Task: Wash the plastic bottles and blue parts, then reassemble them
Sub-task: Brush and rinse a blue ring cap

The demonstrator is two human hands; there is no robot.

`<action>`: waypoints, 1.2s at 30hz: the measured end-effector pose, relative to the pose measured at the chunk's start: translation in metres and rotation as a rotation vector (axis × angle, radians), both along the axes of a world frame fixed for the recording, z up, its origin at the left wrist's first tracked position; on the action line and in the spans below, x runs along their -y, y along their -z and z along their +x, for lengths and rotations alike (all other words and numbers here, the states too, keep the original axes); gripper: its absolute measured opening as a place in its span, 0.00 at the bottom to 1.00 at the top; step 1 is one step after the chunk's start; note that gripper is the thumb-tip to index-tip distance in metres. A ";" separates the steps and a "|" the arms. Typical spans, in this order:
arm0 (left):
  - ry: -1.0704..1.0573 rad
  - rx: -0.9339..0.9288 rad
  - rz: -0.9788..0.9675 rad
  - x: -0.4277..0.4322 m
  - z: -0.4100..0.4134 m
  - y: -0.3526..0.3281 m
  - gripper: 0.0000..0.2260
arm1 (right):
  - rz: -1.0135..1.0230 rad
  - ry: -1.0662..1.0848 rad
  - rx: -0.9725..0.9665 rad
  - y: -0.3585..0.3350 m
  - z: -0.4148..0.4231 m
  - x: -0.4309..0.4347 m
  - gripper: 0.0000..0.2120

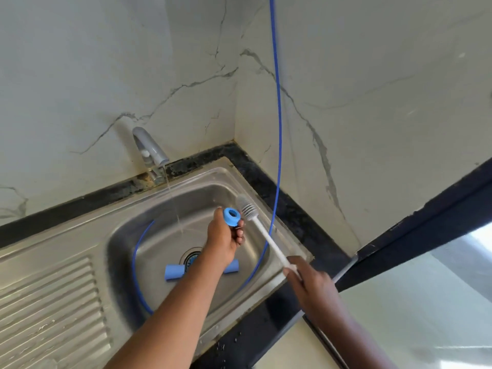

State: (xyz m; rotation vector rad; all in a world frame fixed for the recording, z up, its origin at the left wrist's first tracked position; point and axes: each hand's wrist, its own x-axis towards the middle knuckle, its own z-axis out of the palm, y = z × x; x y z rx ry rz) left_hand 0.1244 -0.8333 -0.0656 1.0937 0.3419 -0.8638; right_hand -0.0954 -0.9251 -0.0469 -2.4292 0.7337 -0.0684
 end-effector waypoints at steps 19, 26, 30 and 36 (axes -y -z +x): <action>-0.344 0.273 0.087 -0.094 0.032 -0.033 0.20 | -0.065 -0.455 0.094 -0.009 0.083 -0.041 0.12; -0.379 0.261 0.088 -0.111 0.024 -0.044 0.22 | 0.129 -0.535 0.131 -0.004 0.085 -0.042 0.07; -0.343 0.259 0.100 -0.114 0.018 -0.045 0.19 | 0.137 -0.542 0.165 0.000 0.099 -0.052 0.08; -0.404 0.293 0.203 -0.131 0.029 -0.044 0.19 | 0.189 -0.583 0.109 -0.001 0.088 -0.050 0.06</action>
